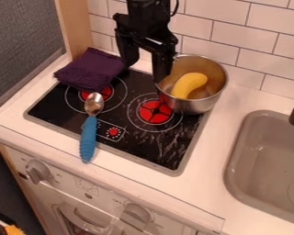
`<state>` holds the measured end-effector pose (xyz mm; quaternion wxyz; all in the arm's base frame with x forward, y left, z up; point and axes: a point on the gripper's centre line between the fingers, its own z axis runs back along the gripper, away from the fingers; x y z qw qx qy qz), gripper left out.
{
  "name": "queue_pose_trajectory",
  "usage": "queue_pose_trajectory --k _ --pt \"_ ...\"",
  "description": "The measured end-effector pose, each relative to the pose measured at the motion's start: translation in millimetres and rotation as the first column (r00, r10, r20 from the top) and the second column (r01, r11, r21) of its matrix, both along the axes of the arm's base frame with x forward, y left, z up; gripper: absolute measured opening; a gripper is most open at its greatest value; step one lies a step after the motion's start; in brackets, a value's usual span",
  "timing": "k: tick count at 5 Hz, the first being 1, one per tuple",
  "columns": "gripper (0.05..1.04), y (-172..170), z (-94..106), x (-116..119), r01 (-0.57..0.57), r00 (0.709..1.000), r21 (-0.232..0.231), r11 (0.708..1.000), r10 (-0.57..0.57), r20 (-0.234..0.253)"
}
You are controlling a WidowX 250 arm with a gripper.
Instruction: Move the silver with blue handle spoon to the top of the purple towel
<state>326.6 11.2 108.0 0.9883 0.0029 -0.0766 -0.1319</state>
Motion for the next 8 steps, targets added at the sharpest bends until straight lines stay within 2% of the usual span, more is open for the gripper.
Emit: queue_pose_trajectory --k 1,2,3,4,5,6,7,8 --pt "1.001 0 -11.6 -4 0.001 0.999 -0.003 1.000 -0.001 -0.035" --pt "1.001 24 -36.4 -34 -0.077 0.992 -0.009 0.997 0.076 -0.096" --pt "1.001 48 -45.8 -63 -0.140 0.985 0.005 0.990 0.140 -0.098" --pt "1.001 69 -66.5 -87 -0.217 0.971 -0.003 0.976 0.215 -0.101" --pt "1.001 73 -96.2 -96 -0.278 0.953 -0.013 0.960 0.274 -0.131" --pt "1.001 76 -107.5 -97 -0.335 0.938 0.002 0.942 0.333 -0.098" --pt "0.942 78 -111.5 -98 -0.351 0.934 0.022 0.936 0.352 -0.064" --pt "0.710 74 -109.8 -99 -0.349 0.935 0.065 0.935 0.352 -0.049"
